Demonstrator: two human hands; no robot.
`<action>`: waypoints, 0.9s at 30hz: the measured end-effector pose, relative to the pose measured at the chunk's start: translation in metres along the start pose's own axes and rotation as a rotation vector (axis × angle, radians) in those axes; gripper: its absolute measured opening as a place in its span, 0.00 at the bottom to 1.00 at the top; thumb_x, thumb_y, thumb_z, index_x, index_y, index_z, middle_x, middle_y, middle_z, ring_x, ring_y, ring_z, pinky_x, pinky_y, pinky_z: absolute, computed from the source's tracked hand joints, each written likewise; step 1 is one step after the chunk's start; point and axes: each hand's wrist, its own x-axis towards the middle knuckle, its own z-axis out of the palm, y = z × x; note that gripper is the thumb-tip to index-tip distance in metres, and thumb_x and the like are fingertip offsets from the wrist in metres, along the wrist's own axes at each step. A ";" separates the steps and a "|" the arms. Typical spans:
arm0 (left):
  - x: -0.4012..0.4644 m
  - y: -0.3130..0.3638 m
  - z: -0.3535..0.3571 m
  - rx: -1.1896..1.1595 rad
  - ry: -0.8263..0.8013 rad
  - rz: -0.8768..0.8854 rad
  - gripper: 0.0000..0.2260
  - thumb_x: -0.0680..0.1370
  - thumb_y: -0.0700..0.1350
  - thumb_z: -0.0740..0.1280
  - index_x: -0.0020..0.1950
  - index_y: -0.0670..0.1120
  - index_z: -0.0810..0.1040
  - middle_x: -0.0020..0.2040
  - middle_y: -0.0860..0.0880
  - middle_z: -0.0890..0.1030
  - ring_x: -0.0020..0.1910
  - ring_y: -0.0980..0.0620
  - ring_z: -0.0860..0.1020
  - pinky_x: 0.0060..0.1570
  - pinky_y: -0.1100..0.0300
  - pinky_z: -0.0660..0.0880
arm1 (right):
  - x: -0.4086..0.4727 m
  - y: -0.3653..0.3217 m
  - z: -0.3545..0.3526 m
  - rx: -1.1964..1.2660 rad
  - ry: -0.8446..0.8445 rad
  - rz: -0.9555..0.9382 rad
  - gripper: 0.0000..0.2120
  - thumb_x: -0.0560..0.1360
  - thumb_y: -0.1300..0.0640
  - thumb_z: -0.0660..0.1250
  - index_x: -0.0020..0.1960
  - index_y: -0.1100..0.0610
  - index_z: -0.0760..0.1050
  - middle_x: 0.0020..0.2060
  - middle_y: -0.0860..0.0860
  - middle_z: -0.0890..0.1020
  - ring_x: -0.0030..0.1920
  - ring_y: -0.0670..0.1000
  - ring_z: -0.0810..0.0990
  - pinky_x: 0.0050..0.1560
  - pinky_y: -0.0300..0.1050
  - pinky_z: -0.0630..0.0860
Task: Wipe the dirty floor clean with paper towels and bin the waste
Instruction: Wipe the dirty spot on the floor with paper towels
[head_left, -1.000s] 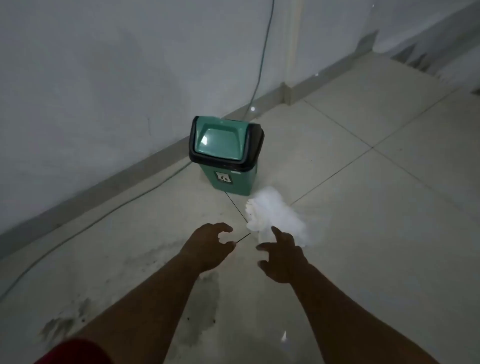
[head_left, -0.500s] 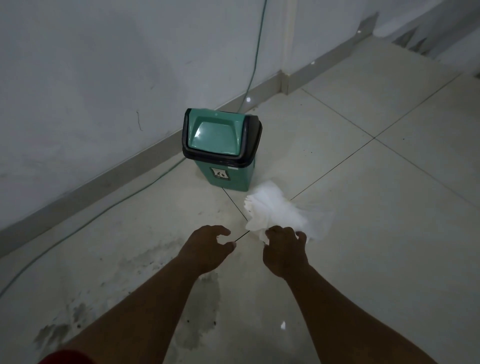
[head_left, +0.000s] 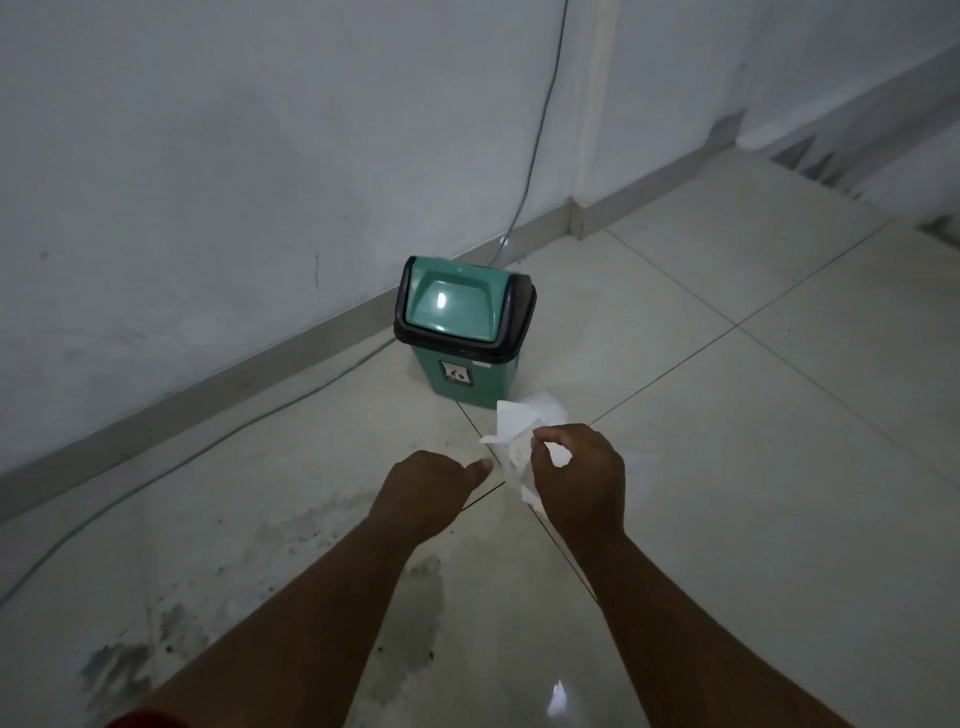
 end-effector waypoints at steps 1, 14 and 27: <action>-0.005 0.007 -0.003 -0.041 -0.025 -0.022 0.29 0.76 0.71 0.55 0.40 0.48 0.81 0.43 0.49 0.80 0.42 0.52 0.76 0.49 0.57 0.71 | 0.002 -0.008 -0.005 0.033 0.026 -0.006 0.03 0.71 0.64 0.75 0.44 0.59 0.85 0.41 0.51 0.87 0.41 0.50 0.84 0.48 0.49 0.82; -0.073 0.011 -0.038 -1.124 -0.151 -0.160 0.15 0.77 0.49 0.70 0.61 0.45 0.79 0.48 0.45 0.87 0.47 0.44 0.85 0.42 0.53 0.82 | -0.030 -0.102 -0.057 0.368 -0.424 0.160 0.12 0.73 0.50 0.76 0.51 0.41 0.75 0.42 0.36 0.83 0.48 0.37 0.81 0.44 0.26 0.76; -0.199 -0.077 -0.077 -1.326 -0.059 -0.118 0.16 0.78 0.51 0.66 0.63 0.47 0.76 0.58 0.40 0.82 0.56 0.37 0.81 0.57 0.38 0.79 | -0.088 -0.185 -0.077 0.525 -0.579 0.525 0.36 0.74 0.40 0.71 0.75 0.46 0.58 0.66 0.49 0.73 0.65 0.54 0.75 0.68 0.57 0.73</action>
